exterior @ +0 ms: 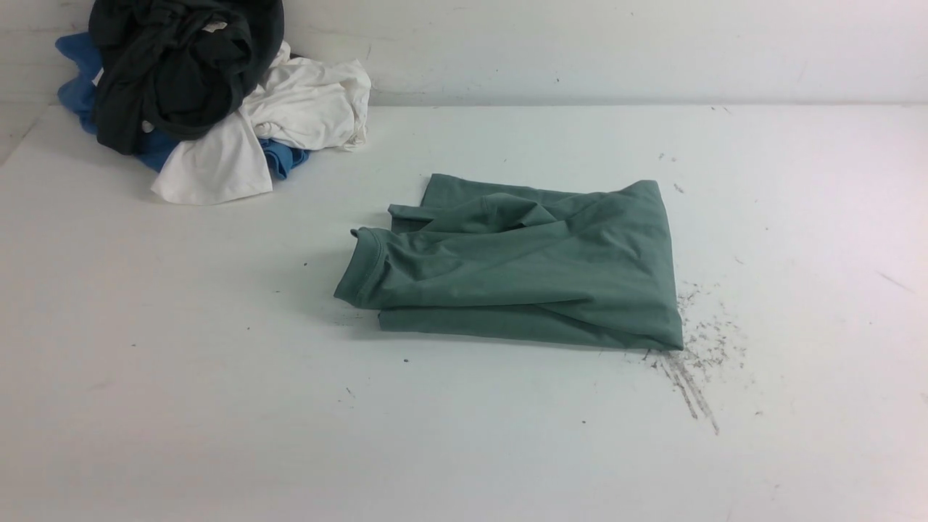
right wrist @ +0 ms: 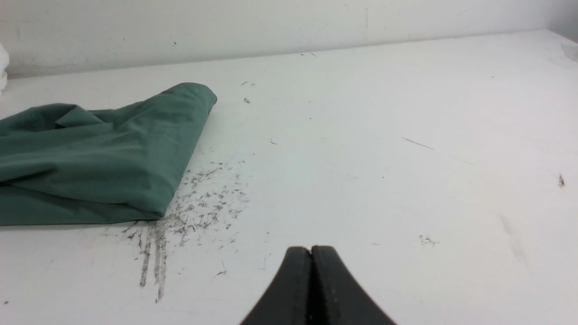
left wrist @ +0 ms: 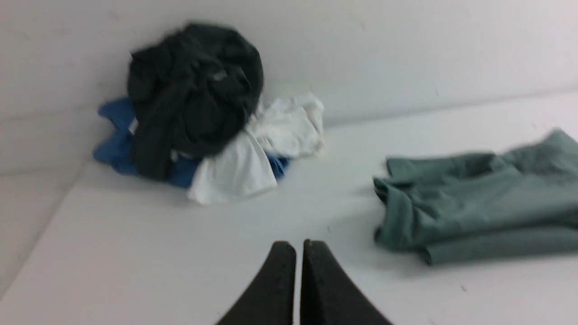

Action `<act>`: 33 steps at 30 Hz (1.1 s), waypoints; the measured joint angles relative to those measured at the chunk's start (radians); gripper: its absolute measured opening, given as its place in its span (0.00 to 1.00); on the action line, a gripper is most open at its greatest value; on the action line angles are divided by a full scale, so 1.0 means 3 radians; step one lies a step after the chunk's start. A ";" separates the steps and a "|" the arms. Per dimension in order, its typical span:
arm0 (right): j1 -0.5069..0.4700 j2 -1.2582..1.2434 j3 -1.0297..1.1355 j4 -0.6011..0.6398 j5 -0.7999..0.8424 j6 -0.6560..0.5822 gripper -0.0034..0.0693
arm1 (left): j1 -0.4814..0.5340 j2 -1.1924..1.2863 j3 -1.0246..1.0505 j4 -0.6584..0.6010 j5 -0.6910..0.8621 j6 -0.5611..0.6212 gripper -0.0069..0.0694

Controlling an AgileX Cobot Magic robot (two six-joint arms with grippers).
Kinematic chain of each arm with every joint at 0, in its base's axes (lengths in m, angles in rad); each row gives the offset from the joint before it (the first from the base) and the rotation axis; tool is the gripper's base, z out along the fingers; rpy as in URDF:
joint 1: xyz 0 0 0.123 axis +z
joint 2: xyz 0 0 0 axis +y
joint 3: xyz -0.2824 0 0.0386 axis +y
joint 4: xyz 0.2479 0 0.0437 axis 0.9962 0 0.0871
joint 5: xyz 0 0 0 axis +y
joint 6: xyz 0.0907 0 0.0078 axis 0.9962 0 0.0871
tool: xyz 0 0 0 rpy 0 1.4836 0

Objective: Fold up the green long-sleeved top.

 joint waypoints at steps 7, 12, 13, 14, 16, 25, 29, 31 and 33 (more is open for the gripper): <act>0.0000 0.0000 0.0000 0.0003 0.0003 0.0000 0.03 | 0.0345 -0.0038 0.0737 -0.0074 -0.0622 0.0029 0.10; 0.0000 0.0000 -0.0003 0.0013 0.0009 0.0000 0.03 | 0.0360 -0.0038 0.1010 -0.0038 -0.0470 0.0037 0.10; 0.0000 0.0000 -0.0003 0.0013 0.0009 -0.0003 0.03 | 0.0360 -0.0038 0.1010 -0.0038 -0.0400 0.0037 0.10; 0.0000 0.0000 -0.0003 0.0013 0.0009 -0.0003 0.03 | 0.0361 -0.0038 0.1010 -0.0038 -0.0327 0.0037 0.10; 0.0000 0.0000 -0.0003 0.0013 0.0009 -0.0017 0.03 | 0.0361 -0.0038 0.1011 -0.0038 -0.0142 0.0037 0.10; 0.0000 0.0000 -0.0003 0.0013 0.0012 -0.0075 0.03 | 0.0361 -0.0038 0.1011 -0.0044 -0.0121 0.0019 0.10; 0.0000 0.0000 -0.0003 0.0013 0.0012 -0.0075 0.03 | 0.0361 -0.0038 0.1011 -0.0044 -0.0121 0.0022 0.10; 0.0000 0.0000 -0.0003 0.0013 0.0012 -0.0075 0.03 | 0.0361 -0.0038 0.1011 -0.0044 -0.0121 0.0022 0.10; 0.0000 0.0000 -0.0003 0.0013 0.0012 -0.0075 0.03 | 0.0361 -0.0038 0.1011 -0.0044 -0.0121 0.0022 0.10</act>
